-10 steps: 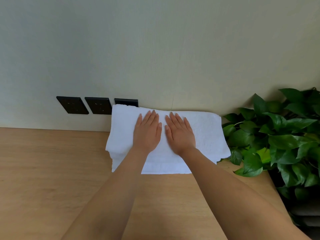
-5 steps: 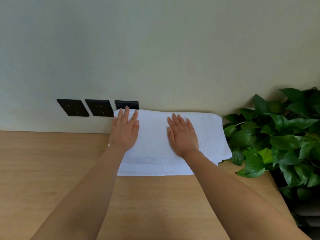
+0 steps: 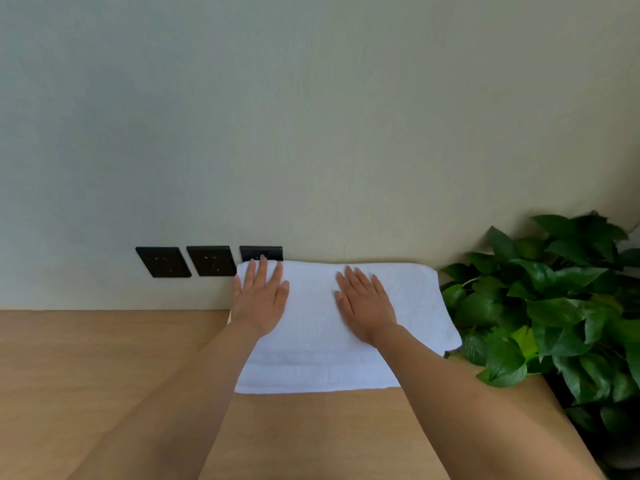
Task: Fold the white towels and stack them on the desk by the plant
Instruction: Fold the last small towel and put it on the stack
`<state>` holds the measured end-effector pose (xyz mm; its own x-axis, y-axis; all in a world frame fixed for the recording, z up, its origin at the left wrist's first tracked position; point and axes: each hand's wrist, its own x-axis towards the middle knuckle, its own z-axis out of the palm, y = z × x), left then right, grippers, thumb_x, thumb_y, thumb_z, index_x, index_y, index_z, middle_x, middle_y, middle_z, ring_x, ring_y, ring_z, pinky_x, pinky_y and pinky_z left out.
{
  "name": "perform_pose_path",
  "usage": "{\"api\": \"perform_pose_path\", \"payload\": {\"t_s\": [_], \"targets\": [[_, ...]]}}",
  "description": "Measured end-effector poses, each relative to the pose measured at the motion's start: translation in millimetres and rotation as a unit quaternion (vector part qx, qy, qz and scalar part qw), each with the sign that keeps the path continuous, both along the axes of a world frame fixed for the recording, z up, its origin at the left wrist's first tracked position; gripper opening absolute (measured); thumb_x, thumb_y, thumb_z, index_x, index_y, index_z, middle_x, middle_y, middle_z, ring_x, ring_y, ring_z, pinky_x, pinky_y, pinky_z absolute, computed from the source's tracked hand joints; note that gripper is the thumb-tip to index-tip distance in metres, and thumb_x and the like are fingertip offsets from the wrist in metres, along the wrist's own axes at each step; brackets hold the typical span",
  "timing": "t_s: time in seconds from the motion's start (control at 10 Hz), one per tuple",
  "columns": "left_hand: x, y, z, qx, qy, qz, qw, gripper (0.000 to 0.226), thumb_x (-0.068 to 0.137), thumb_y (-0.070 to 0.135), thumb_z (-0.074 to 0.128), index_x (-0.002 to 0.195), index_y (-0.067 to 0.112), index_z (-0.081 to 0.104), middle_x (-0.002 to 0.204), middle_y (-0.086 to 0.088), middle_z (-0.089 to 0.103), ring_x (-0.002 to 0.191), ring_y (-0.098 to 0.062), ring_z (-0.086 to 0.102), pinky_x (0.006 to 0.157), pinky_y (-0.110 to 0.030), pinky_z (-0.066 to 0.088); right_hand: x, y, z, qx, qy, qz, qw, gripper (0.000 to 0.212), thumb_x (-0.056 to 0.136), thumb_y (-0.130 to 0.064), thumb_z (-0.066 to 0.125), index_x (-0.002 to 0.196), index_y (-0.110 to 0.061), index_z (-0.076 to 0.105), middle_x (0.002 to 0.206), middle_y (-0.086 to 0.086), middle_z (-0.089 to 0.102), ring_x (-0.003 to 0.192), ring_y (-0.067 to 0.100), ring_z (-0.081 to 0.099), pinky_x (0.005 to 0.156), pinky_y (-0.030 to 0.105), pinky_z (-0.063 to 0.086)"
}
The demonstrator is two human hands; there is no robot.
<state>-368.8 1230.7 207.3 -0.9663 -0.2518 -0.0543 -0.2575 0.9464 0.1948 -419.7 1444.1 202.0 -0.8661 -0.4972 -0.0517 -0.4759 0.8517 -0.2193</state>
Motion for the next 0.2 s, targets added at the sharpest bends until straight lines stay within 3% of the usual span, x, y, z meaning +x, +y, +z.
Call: {"api": "perform_pose_path", "payload": {"t_s": [0.2], "targets": [[-0.1,5.1,35.8,-0.002,-0.068,-0.004,0.998,0.053,0.103,0.044,0.011,0.153,0.029,0.006,0.161,-0.002,-0.011,0.147,-0.02,-0.012,0.117,-0.053,-0.003,-2.4,1.7,54.8,0.016,-0.111,0.016,0.994,0.054,0.105,-0.039,0.018,0.154,-0.02,0.009,0.162,0.0,0.002,0.148,0.016,0.005,0.119,0.037,0.007]]}}
